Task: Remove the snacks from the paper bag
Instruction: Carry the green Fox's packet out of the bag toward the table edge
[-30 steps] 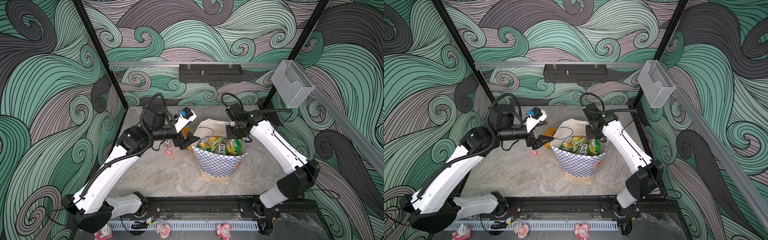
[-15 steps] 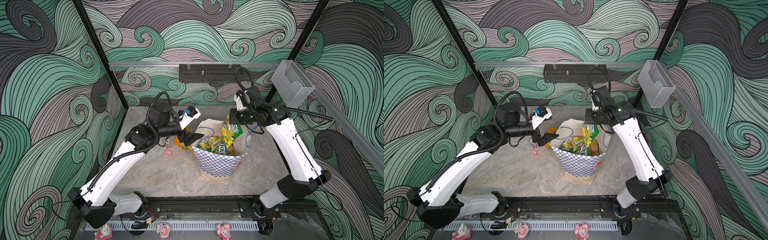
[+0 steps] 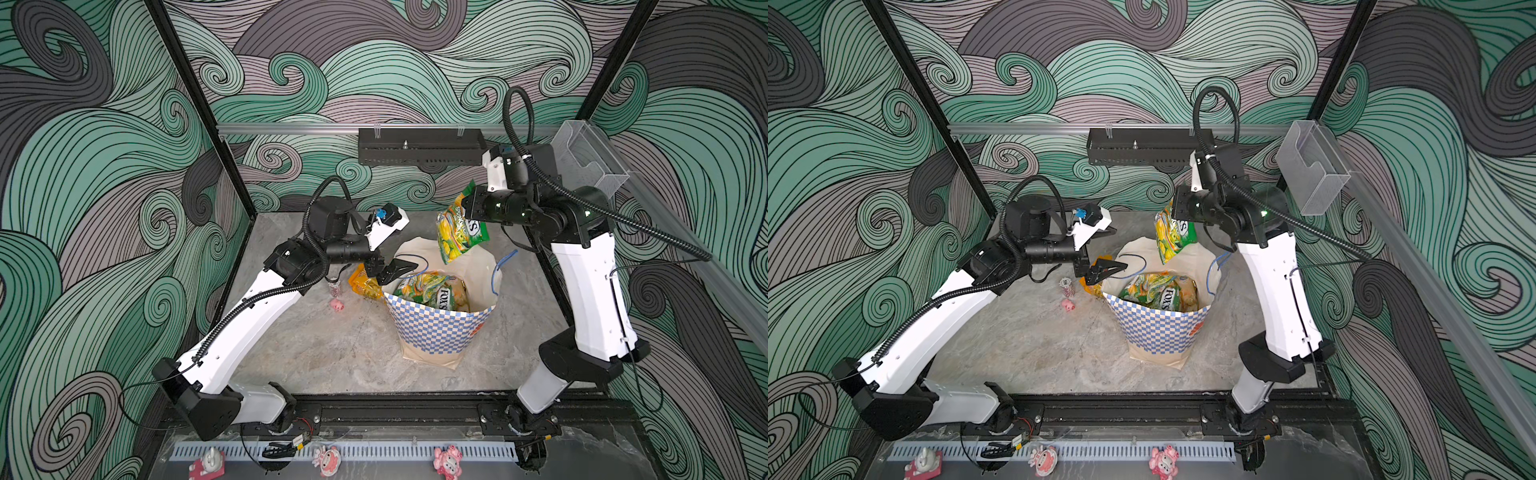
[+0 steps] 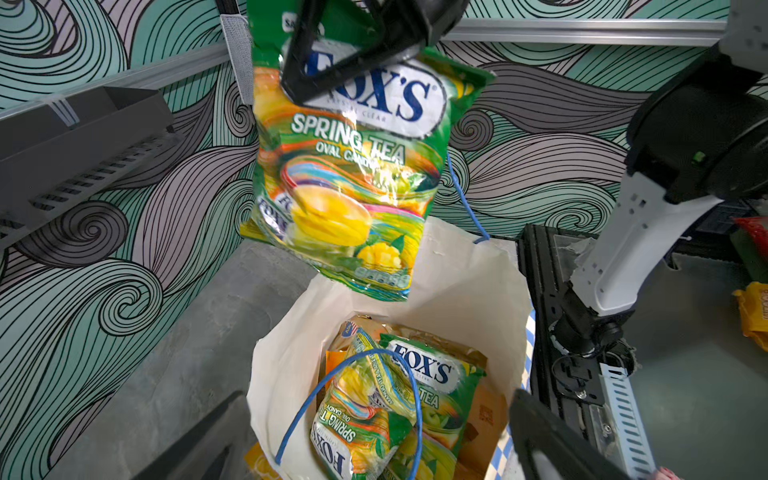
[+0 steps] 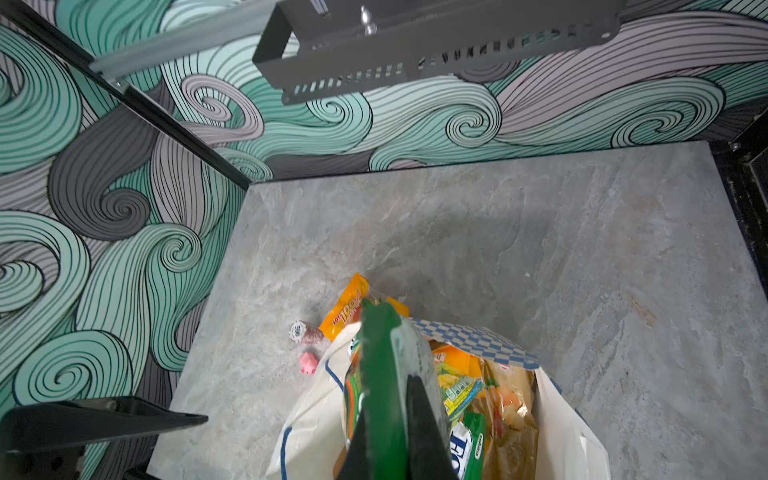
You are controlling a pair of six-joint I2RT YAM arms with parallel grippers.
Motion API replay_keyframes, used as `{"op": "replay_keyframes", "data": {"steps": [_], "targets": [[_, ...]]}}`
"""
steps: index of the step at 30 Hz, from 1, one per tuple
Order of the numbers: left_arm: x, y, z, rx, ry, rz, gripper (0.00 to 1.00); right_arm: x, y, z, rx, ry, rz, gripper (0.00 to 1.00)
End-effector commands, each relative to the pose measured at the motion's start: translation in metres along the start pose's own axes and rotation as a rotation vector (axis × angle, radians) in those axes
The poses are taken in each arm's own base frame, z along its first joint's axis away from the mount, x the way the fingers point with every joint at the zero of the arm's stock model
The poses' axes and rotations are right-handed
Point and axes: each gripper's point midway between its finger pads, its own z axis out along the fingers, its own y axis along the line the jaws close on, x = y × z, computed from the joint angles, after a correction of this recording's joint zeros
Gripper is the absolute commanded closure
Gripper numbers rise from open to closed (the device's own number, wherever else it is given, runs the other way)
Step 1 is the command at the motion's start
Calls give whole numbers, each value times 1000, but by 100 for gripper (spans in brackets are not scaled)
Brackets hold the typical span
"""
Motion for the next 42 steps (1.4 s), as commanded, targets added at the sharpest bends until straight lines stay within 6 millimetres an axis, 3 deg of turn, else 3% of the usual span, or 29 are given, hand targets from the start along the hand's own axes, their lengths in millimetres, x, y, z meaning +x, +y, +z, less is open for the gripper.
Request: {"op": "replay_keyframes", "data": {"steps": [1, 10, 14, 21, 28, 36, 42], "targets": [[-20, -9, -11, 56, -64, 51, 1, -24, -23, 0, 40, -62, 105, 100], [-15, -12, -17, 79, -71, 94, 2, -67, -73, 24, 92, -166, 191, 100], [-10, -9, -10, 89, -87, 133, 1, -83, -101, 36, 132, -203, 210, 100], [-24, -3, -2, 115, -115, 165, 1, -87, -146, 78, 134, -167, 348, 100], [-29, 3, 0, 103, -120, 167, 1, -67, -167, 139, 95, -55, 443, 100], [-29, 10, -2, 53, -94, 154, 1, -14, -186, 218, 83, 134, 516, 100], [-26, 11, -3, 40, -84, 140, 1, 21, -189, 272, 11, 210, 591, 100]]}}
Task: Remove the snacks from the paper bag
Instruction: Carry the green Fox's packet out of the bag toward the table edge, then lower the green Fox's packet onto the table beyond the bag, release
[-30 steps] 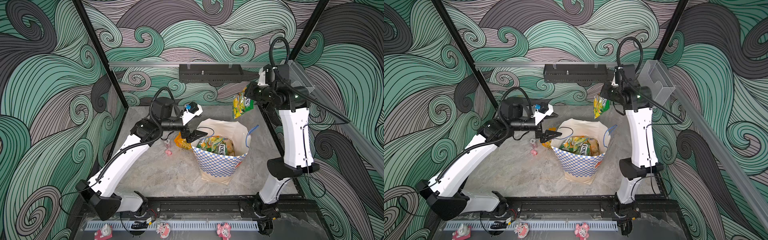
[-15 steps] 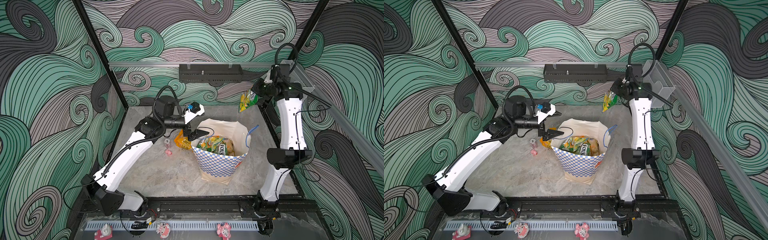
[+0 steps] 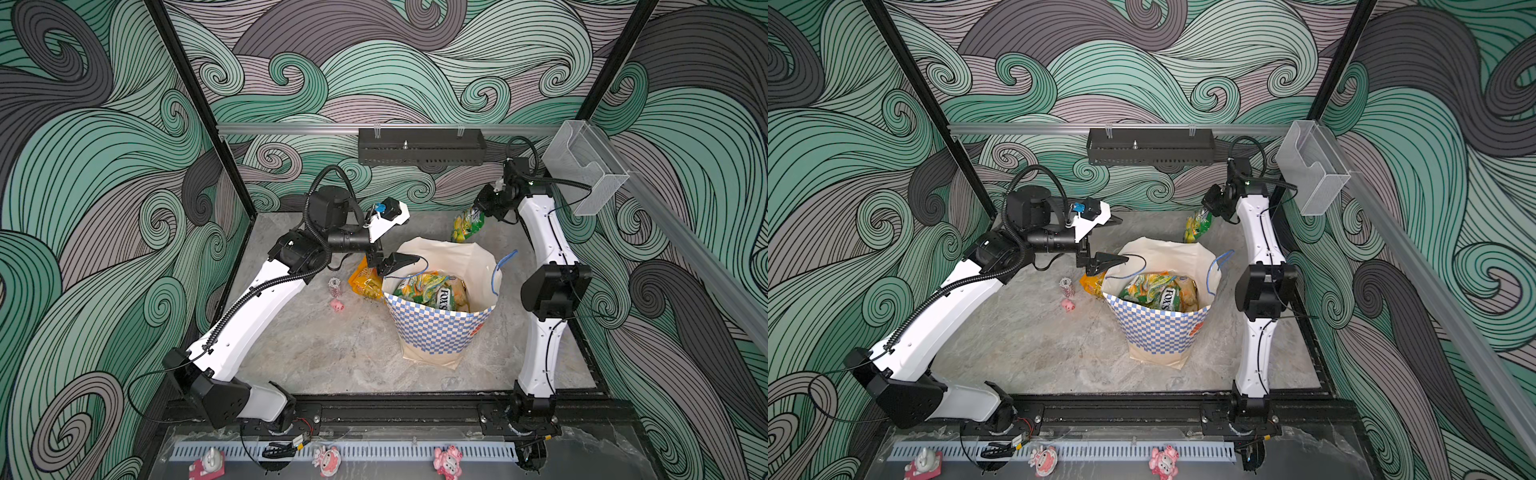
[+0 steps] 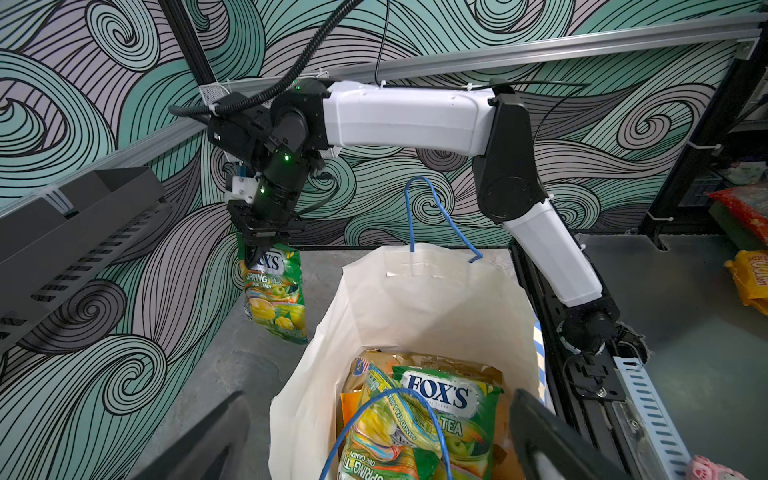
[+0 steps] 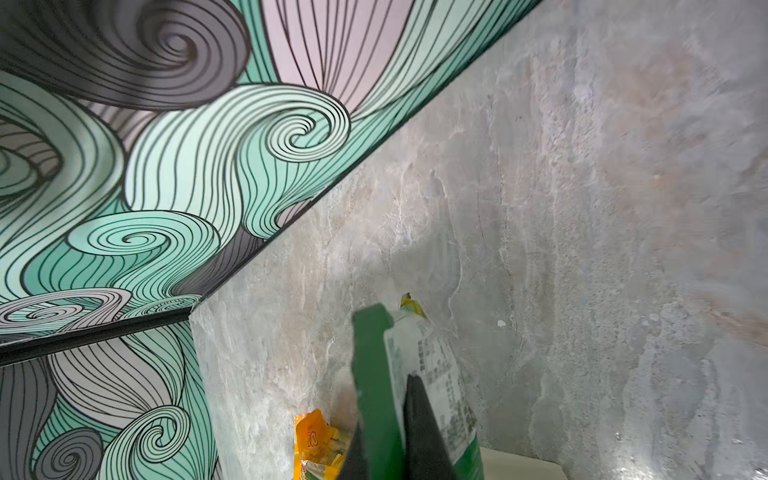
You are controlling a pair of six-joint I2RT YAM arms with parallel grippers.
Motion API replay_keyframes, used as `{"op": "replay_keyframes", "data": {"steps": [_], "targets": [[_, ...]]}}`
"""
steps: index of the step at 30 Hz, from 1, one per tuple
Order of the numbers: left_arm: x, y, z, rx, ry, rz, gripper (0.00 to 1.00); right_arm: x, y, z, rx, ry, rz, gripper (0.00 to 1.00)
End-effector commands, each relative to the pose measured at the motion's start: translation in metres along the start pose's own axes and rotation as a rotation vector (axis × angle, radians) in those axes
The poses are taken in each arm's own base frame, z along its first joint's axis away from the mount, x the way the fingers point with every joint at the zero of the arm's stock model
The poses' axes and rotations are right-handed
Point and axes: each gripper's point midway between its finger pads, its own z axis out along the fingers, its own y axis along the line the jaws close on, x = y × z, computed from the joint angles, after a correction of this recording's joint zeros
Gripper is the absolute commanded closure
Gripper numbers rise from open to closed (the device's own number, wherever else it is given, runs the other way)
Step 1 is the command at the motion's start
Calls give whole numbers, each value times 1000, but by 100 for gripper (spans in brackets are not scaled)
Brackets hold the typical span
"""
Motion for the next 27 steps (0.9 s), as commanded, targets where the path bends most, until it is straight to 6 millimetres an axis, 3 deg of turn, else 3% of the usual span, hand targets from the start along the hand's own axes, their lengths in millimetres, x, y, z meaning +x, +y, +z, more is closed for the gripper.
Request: {"op": "replay_keyframes", "data": {"steps": [1, 7, 13, 15, 18, 21, 27], "targets": [[-8, 1, -8, -19, -2, 5, 1, 1, 13, 19, -89, 10, 40, 100], [-7, 0, -9, -15, 23, 17, 1, 21, -15, 68, -9, 63, 60, 100], [-3, -3, -14, -23, 36, 11, 1, 36, -34, 90, 49, 112, 45, 67], [-1, -5, -14, -20, 42, 11, 1, 38, -40, 91, 71, 110, 36, 64], [1, -7, -15, -12, 46, 21, 1, 37, -48, 87, 117, 102, 13, 58], [1, -8, -16, -12, 46, 27, 1, 32, -52, 76, 156, 81, -16, 42], [3, -11, -19, -16, 48, 43, 1, 2, -25, 18, 135, -7, -83, 12]]}}
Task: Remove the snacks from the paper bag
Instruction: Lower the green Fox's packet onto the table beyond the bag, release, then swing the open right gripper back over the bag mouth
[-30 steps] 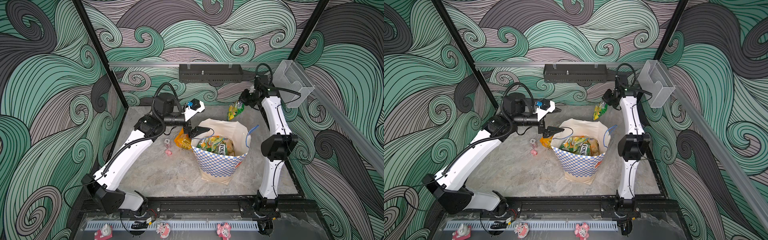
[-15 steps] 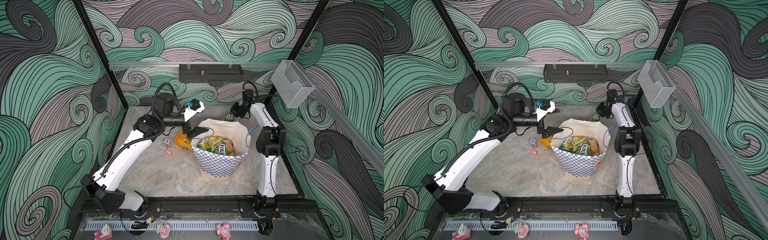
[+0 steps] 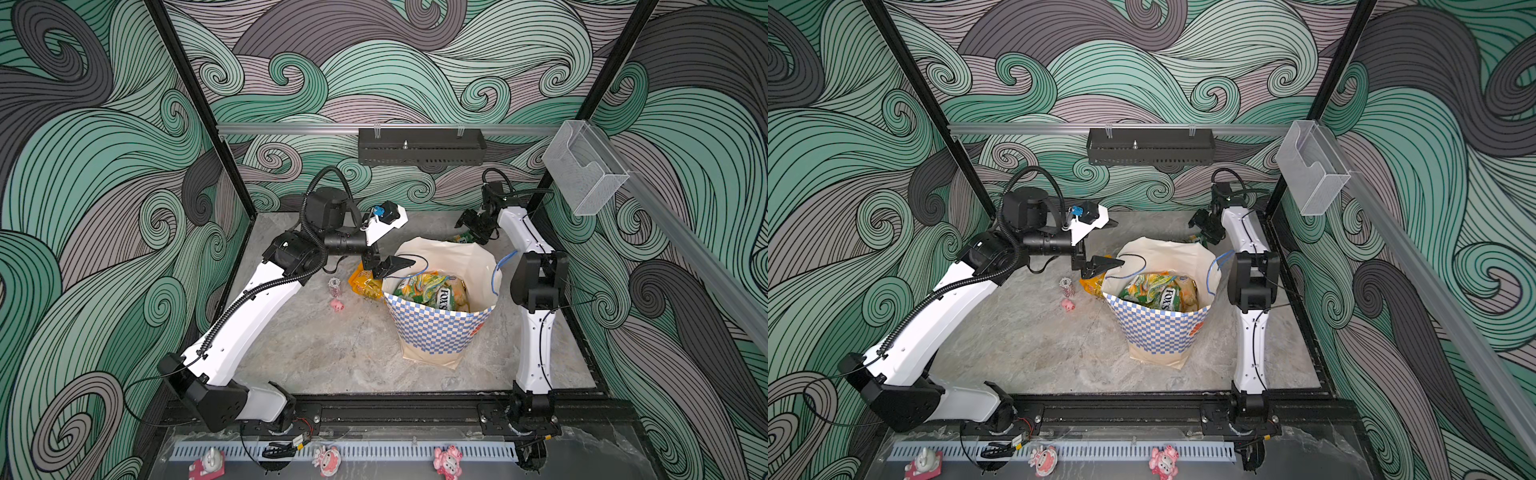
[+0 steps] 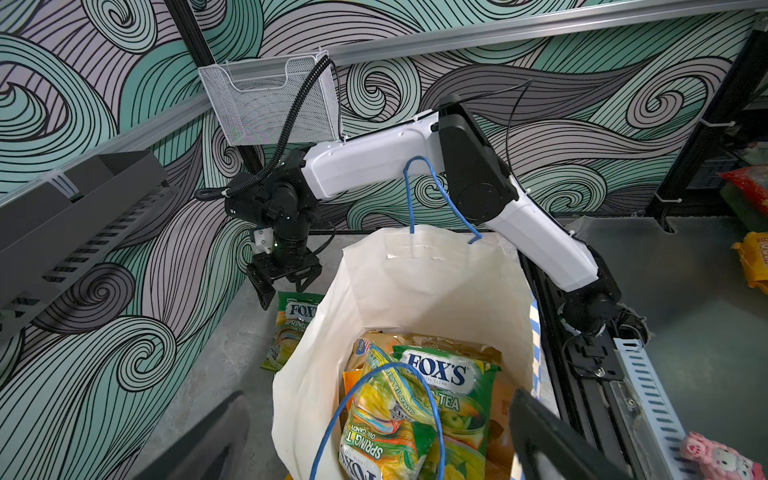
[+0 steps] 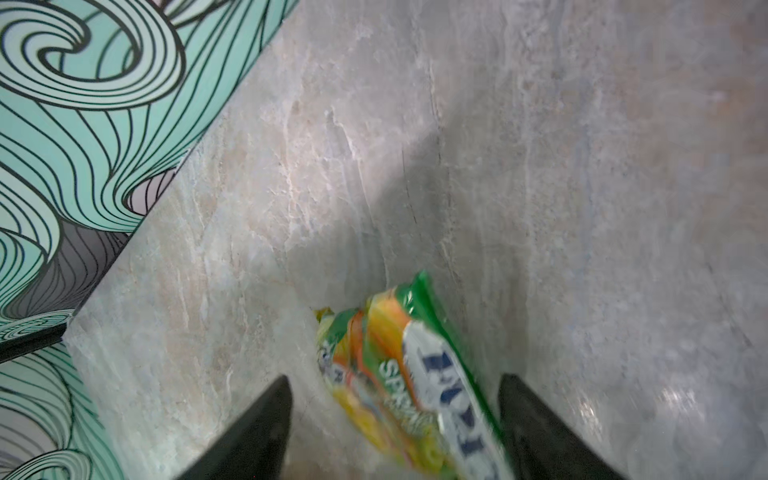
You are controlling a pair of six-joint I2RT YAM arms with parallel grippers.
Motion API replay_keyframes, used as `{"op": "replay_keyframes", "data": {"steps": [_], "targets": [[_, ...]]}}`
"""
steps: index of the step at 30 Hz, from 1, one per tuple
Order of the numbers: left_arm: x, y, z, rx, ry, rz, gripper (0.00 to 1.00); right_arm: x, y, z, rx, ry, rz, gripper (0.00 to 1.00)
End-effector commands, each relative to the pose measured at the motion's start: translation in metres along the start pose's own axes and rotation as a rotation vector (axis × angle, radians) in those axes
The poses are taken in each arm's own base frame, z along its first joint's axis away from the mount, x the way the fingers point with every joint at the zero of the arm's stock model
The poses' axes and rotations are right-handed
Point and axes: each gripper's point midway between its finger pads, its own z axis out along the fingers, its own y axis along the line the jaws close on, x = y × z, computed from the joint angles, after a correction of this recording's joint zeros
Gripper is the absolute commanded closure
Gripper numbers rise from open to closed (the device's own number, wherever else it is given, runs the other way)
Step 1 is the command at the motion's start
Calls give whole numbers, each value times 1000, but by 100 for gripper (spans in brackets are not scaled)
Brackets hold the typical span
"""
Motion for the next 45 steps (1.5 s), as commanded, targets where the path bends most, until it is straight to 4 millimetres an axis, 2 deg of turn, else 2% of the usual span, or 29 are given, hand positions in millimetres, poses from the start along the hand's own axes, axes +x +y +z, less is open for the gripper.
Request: {"op": "replay_keyframes", "data": {"steps": [1, 6, 12, 16, 21, 24, 28, 31, 37, 41, 45], "targets": [[0, -6, -10, -7, 4, 32, 1, -28, 27, -84, -52, -137, -74, 2], [5, -6, -10, -17, 13, 66, 1, -38, 54, -167, -132, -261, -132, 1], [5, -3, -9, -32, 2, 96, 1, -17, 87, -257, -281, -351, -217, 2], [4, -3, -9, -23, -1, 98, 1, 19, 107, -298, -337, -363, -357, 5], [10, -6, -10, -12, 21, 107, 2, 82, 133, -325, -374, -335, -667, 5], [12, -7, -11, -11, 29, 108, 1, 118, 135, -319, -369, -267, -785, 6], [11, -9, -13, -10, 31, 118, 2, 167, 125, -293, -342, -132, -895, 11], [12, -11, -14, -7, 31, 119, 1, 199, 117, -273, -328, -33, -956, 11], [13, -14, -14, 8, 20, 119, 1, 227, 81, -235, -240, 104, -891, 17], [11, -16, -14, 16, 9, 118, 1, 239, 66, -211, -190, 140, -861, 19], [12, -19, -15, 24, 7, 112, 1, 244, 59, -185, -126, 116, -837, 12]]}}
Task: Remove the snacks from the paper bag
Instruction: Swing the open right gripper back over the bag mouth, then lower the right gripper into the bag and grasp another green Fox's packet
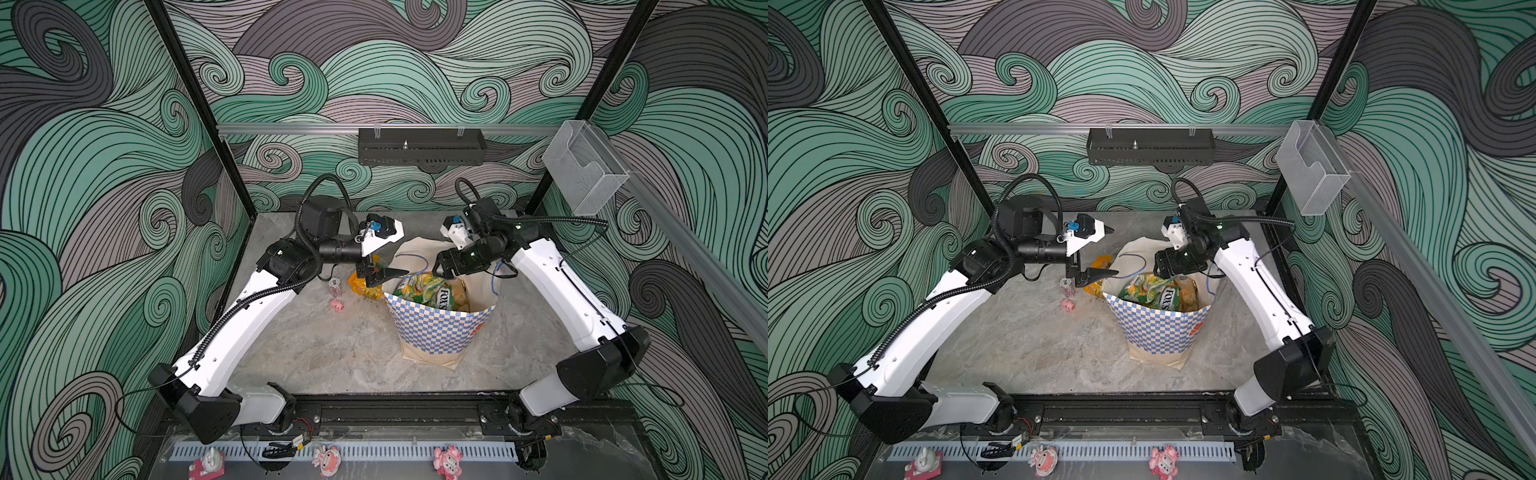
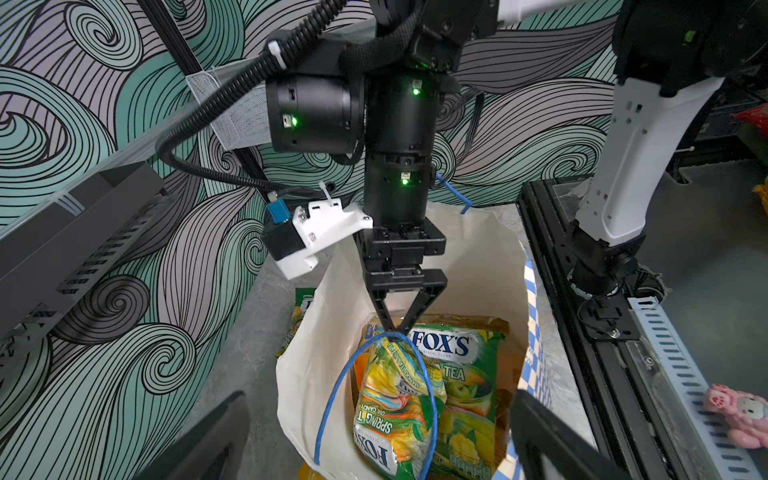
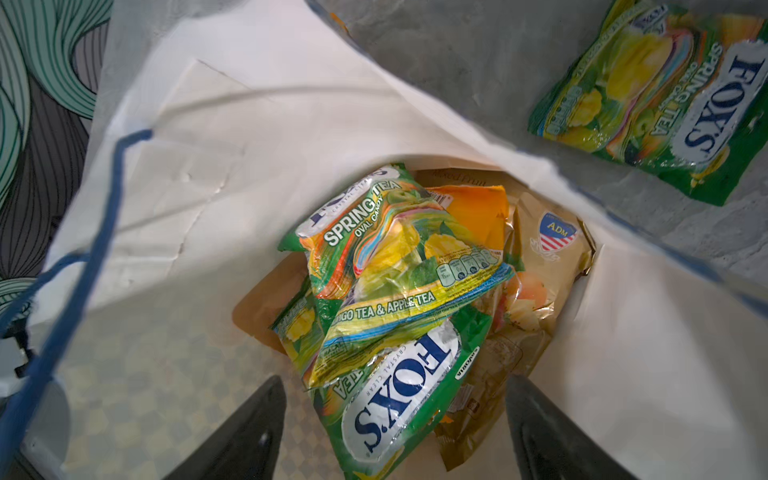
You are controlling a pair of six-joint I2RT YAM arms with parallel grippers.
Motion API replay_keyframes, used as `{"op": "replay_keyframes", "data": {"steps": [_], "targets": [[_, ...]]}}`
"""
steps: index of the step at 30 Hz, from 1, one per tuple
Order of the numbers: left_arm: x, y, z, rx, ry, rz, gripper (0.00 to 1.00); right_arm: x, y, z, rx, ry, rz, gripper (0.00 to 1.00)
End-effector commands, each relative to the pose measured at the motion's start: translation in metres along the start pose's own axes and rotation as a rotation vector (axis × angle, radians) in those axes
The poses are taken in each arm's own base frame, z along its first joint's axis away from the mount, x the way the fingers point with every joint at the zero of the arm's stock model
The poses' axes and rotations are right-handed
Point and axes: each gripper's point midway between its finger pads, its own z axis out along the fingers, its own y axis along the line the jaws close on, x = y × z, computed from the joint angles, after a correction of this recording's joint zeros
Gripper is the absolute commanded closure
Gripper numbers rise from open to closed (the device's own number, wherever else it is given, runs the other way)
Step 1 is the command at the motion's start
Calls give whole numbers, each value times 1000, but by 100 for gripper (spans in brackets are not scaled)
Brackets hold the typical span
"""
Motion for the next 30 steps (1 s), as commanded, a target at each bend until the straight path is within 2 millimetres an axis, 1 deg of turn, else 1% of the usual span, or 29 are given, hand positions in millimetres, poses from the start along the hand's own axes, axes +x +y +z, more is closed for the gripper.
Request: {"op": "replay_keyframes", "data": {"steps": [1, 3, 6, 9, 12, 15, 20, 24, 28, 30], "targets": [[-6, -7, -8, 16, -25, 9, 1, -10, -4, 8, 66, -78, 17, 9], [-5, -9, -9, 21, -22, 5, 2, -12, -6, 18, 87, -91, 20, 5], [-5, -12, -11, 27, -20, -5, 1, -15, -12, 31, 127, -104, 26, 2], [-5, -16, -12, 39, -18, -16, 2, -13, -23, 43, 175, -93, 36, 1], [-5, -19, -15, 40, -23, -18, 2, -8, -27, 56, 186, -70, 40, 1], [-3, -24, -17, 47, -23, -21, 1, -2, -22, 67, 151, -39, 50, 1], [0, -28, -18, 61, -17, -31, 1, 8, -11, 80, 98, 9, 68, 2], [-1, -29, -19, 63, -19, -30, 1, 15, -9, 90, 81, 41, 100, 8], [0, -29, -18, 65, -13, -30, 1, 16, -14, 90, 105, 40, 128, 17], [1, -29, -18, 65, -13, -34, 1, 15, -14, 87, 112, 30, 125, 25]]}}
